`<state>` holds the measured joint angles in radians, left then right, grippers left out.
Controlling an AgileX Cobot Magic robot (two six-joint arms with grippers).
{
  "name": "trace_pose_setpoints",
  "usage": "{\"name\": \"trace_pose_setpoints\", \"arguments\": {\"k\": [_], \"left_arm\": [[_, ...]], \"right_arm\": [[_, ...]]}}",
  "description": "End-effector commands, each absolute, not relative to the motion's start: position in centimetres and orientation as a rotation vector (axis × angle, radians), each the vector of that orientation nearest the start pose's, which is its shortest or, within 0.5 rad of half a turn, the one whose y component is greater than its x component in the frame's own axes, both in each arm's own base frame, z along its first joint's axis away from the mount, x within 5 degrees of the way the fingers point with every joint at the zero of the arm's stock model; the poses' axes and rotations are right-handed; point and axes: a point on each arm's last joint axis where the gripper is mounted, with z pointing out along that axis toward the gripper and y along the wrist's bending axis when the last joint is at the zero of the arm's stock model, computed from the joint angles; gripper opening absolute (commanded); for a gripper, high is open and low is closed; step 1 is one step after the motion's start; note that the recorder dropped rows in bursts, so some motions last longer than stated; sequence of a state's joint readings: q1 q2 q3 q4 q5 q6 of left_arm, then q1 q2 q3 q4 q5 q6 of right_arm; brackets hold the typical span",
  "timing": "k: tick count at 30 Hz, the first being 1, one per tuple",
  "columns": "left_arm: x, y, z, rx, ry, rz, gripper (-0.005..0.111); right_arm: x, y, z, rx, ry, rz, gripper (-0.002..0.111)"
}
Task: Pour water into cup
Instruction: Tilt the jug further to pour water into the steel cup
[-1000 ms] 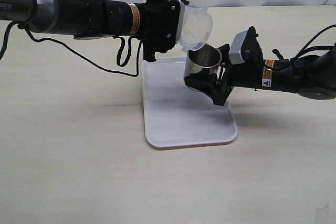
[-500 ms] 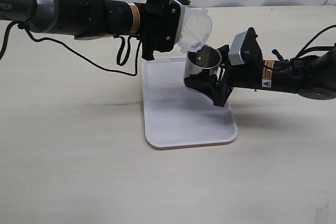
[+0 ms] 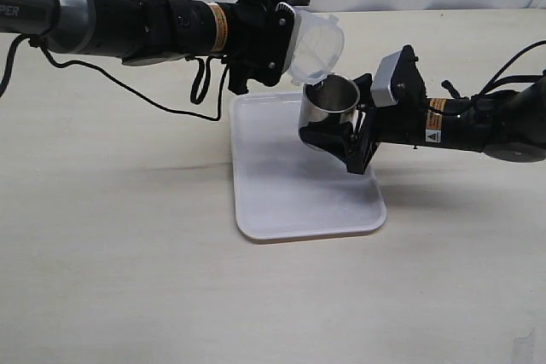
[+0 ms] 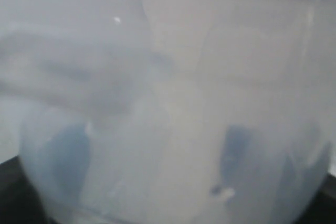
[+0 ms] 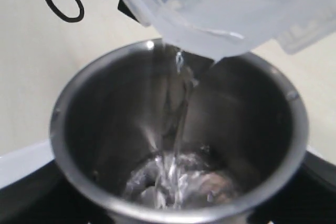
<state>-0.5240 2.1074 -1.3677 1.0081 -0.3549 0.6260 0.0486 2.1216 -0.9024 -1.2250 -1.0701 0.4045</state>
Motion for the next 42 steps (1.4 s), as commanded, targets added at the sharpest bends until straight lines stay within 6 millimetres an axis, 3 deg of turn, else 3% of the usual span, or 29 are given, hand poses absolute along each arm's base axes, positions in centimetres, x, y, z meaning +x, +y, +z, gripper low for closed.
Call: {"name": "trace_pose_setpoints", "arguments": {"k": [1,42], "left_arm": [[38.9,-26.7,18.8,1.801,0.759,0.417,0.0],[38.2,-27.9,19.6,1.836,0.399,0.599,0.0]], "right_arm": [[34.7,9.3,10.2,-1.044,1.617,0.732,0.004],[34.7,9.3,10.2,-1.044,1.617,0.732,0.004]]}}
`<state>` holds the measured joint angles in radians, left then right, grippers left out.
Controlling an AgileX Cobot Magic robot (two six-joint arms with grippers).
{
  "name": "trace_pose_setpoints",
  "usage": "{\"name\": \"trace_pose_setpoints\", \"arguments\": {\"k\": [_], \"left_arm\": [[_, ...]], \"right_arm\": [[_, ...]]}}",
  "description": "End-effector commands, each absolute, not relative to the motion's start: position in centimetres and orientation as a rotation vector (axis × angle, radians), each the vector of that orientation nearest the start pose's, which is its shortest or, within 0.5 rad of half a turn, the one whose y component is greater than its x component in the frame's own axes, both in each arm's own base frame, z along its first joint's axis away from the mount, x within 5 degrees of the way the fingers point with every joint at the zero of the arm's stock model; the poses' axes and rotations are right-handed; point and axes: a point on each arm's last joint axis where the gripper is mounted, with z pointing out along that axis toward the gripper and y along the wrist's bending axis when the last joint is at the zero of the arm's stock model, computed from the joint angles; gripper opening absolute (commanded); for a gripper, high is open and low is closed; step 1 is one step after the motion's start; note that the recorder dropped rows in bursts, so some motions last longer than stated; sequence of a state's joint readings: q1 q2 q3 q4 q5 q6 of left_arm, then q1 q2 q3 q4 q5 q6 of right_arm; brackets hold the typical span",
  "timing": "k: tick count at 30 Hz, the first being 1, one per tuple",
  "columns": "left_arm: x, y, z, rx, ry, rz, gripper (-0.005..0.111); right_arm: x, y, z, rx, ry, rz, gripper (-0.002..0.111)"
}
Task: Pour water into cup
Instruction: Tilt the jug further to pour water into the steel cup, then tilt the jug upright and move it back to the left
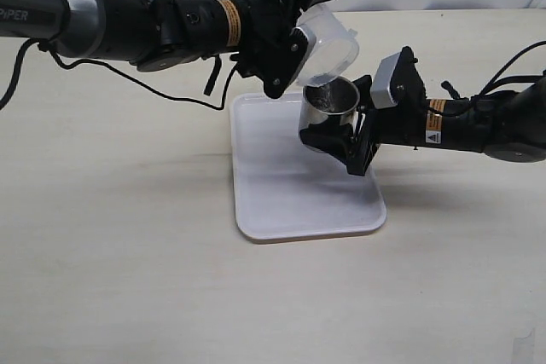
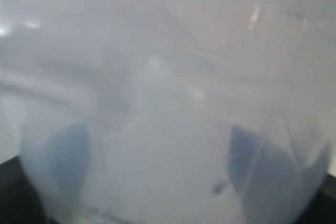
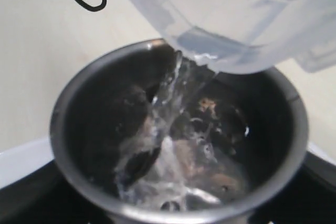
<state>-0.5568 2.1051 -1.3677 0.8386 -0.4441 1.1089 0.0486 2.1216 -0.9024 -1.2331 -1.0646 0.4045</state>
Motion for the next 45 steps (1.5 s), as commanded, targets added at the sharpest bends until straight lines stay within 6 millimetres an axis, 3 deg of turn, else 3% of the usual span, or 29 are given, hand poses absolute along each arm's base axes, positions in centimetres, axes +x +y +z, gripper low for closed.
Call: {"name": "trace_pose_setpoints", "arguments": {"k": [1,26,38,45], "left_arm": [[38.1,-28.1,19.6,1.839,0.386,0.602,0.0],[37.5,-29.0,19.8,1.867,0.205,0.721,0.0],[38.2,-28.6,20.2,1.767,0.447,0.668,0.0],[38.8,-28.0,20.5,1.564,0.812,0.48,0.0]], "right_arm": [[34.7,9.3,10.2,-1.044,1.617,0.732,0.004],[34.7,9.3,10.2,-1.044,1.617,0.732,0.004],[34.7,9.3,10.2,-1.039,1.617,0.731,0.004],[34.7,9.3,10.2,-1.039,1.617,0.731,0.004]]}}
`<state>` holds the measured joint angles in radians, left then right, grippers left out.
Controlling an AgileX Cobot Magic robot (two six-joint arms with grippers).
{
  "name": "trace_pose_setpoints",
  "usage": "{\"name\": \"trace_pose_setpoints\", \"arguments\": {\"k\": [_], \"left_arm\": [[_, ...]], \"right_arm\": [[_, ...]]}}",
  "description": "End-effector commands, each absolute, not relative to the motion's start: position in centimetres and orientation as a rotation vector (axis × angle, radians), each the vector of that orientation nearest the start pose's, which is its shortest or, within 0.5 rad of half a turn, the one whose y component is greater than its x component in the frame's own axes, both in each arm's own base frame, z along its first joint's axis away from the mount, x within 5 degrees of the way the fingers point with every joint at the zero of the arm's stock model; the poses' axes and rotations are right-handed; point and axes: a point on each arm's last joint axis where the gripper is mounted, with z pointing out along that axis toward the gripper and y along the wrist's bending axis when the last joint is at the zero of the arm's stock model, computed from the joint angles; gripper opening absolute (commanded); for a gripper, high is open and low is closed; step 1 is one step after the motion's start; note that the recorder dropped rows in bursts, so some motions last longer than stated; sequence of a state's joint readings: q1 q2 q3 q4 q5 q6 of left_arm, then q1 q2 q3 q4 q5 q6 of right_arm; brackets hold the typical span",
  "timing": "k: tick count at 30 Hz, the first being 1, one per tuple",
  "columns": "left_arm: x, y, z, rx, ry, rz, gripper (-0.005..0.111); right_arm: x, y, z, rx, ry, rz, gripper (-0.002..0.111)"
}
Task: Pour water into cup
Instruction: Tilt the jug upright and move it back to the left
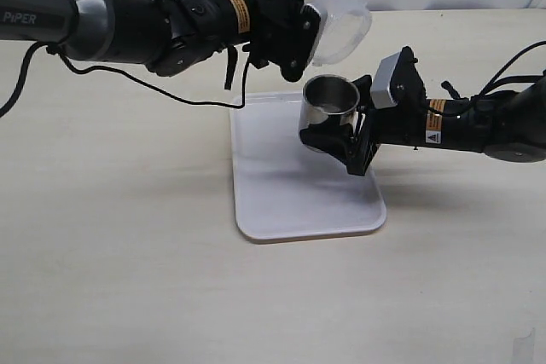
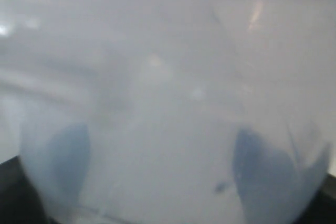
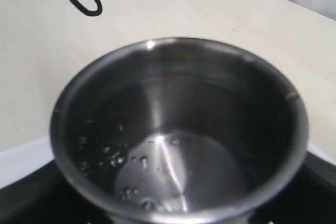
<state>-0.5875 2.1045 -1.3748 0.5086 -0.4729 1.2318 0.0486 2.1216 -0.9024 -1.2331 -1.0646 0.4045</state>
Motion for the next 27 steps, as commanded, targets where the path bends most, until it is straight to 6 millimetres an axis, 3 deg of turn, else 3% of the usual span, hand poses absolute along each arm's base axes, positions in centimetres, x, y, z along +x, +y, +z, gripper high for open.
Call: {"name": "trace_pose_setpoints", "arguments": {"k": [1,7,11,16,23,24,27], "left_arm": [[39.0,-27.9,20.6,1.513,0.883,0.445,0.0],[40.2,-26.2,20.6,1.087,1.346,0.234,0.0],[41.5,-24.0,20.3,0.91,1.504,0.138,0.0],[43.6,-20.1,20.5,0.603,1.628,-0.095,0.0],[45.9,-14.5,20.5,0.347,1.663,-0.338,0.0],[46.4,-13.0,19.8,0.296,1.685,-0.339,0.0],[46.7,-11.4,17.8,0.28,1.724,-0.309,0.0]], "right_arm": [[34.7,9.3,10.2,-1.039,1.617,0.731,0.004],[34.7,9.3,10.2,-1.039,1.617,0.731,0.004],[34.7,9.3,10.2,-1.039,1.617,0.731,0.004],[34.7,9.3,10.2,-1.039,1.617,0.731,0.004],[34.7,9.3,10.1,-1.04,1.621,0.728,0.004],[34.7,9.3,10.1,-1.04,1.623,0.726,0.004],[34.7,9.3,10.1,-1.04,1.623,0.726,0.004]]}}
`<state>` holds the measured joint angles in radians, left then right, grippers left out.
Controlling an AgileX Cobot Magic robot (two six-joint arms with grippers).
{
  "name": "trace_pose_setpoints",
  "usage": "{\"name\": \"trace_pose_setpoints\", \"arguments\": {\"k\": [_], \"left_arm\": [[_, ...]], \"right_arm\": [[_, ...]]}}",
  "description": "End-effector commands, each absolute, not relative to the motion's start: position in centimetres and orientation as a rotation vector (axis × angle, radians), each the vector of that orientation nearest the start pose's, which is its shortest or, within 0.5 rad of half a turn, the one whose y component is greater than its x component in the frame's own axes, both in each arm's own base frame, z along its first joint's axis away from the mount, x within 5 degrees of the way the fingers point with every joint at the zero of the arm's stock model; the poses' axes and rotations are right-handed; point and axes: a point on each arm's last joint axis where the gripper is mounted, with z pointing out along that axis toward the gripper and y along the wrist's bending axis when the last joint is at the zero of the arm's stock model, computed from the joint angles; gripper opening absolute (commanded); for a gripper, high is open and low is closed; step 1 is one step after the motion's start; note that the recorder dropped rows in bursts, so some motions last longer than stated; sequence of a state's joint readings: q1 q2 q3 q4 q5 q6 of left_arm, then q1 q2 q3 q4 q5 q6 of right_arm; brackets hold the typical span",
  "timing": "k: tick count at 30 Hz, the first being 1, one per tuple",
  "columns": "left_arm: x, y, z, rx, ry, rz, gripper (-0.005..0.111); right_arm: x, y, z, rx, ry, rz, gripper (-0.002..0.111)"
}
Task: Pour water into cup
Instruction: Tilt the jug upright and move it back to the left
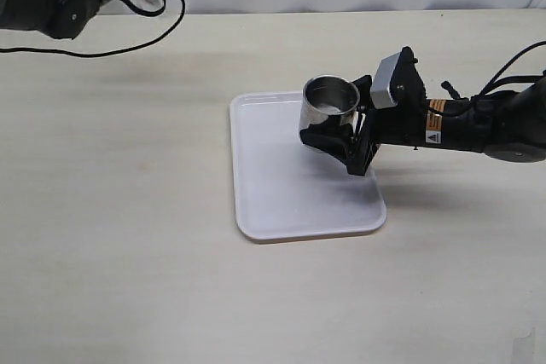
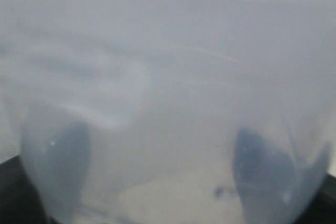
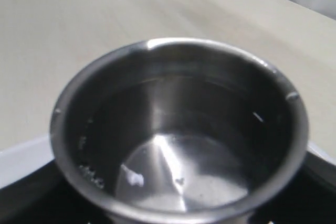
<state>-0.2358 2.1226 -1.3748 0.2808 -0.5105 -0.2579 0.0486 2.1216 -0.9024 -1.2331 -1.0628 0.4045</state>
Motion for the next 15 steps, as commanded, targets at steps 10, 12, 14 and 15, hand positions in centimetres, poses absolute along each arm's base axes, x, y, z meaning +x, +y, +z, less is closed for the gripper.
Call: {"name": "trace_pose_setpoints", "arguments": {"k": [10,12,14,15], "left_arm": [[46.7,-10.8,10.8,0.336,1.637,-0.317,0.0],[46.7,-10.8,9.8,0.335,1.634,-0.327,0.0],[46.7,-10.8,9.2,0.326,1.64,-0.329,0.0],[46.7,-10.8,9.0,0.322,1.646,-0.328,0.0]], "right_arm": [[34.7,9.3,10.1,-1.04,1.623,0.726,0.004],[34.7,9.3,10.1,-1.04,1.623,0.726,0.004],[34.7,9.3,10.1,-1.04,1.623,0.726,0.004],[34.7,9.3,10.1,-1.04,1.623,0.726,0.004]]}}
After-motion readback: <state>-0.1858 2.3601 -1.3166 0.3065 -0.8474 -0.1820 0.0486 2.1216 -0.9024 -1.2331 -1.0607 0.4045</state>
